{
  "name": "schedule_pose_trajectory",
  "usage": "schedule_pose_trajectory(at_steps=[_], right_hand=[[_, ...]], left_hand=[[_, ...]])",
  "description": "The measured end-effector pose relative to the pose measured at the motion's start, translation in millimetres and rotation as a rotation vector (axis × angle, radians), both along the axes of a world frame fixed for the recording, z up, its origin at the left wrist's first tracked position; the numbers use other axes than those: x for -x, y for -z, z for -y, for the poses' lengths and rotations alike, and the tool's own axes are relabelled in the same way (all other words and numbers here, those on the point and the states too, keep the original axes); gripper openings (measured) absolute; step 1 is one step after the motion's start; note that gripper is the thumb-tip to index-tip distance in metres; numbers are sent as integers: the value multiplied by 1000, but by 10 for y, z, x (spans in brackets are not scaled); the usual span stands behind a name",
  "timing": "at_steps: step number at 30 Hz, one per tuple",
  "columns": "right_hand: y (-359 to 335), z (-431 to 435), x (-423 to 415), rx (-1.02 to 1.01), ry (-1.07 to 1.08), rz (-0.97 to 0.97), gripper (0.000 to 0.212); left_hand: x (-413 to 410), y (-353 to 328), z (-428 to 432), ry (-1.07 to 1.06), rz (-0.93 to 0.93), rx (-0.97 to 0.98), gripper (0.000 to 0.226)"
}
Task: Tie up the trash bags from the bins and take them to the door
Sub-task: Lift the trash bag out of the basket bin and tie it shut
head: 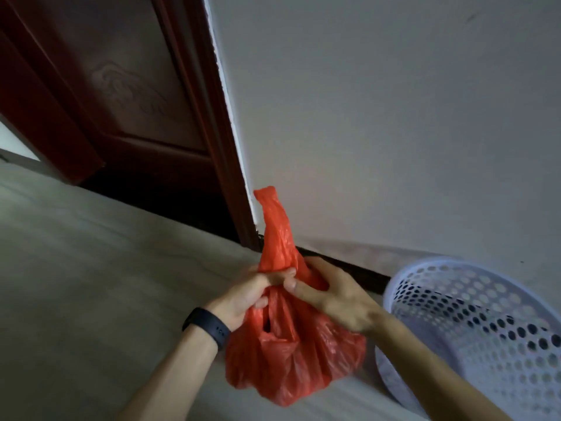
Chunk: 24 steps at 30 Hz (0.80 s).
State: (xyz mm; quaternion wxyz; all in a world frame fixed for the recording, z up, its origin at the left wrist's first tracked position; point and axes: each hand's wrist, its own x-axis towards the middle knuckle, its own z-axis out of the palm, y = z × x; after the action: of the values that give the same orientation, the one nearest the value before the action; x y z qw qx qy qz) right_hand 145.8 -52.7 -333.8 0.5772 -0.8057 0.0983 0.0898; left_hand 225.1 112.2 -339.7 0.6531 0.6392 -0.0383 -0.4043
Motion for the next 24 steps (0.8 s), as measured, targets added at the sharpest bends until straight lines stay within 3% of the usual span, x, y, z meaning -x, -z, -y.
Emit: schedule_pose_trajectory(at_steps=[3, 8, 11, 13, 16, 20, 22, 24], right_hand=[[216, -191, -23, -83, 32, -4, 52], [475, -414, -2, 9, 119, 24, 47], [596, -451, 15, 69, 313, 89, 43], [654, -444, 10, -7, 442, 96, 38], [690, -409, -17, -152, 556, -13, 27], [672, -417, -53, -408, 626, -227, 20], [679, -426, -40, -439, 656, -309, 17], [710, -431, -7, -494, 732, -364, 11]], left_hand=[[-35, -55, -77, -69, -3, -2, 4], [-60, 109, -169, -97, 185, -111, 14], [-2, 163, -240, -297, 306, -82, 13], [52, 306, -374, -372, 307, -58, 32], [180, 529, -551, -293, 168, -30, 54], [294, 575, -456, -225, 245, -315, 21], [302, 592, -384, -354, 239, -412, 36], [287, 626, -343, -492, 224, -388, 65]])
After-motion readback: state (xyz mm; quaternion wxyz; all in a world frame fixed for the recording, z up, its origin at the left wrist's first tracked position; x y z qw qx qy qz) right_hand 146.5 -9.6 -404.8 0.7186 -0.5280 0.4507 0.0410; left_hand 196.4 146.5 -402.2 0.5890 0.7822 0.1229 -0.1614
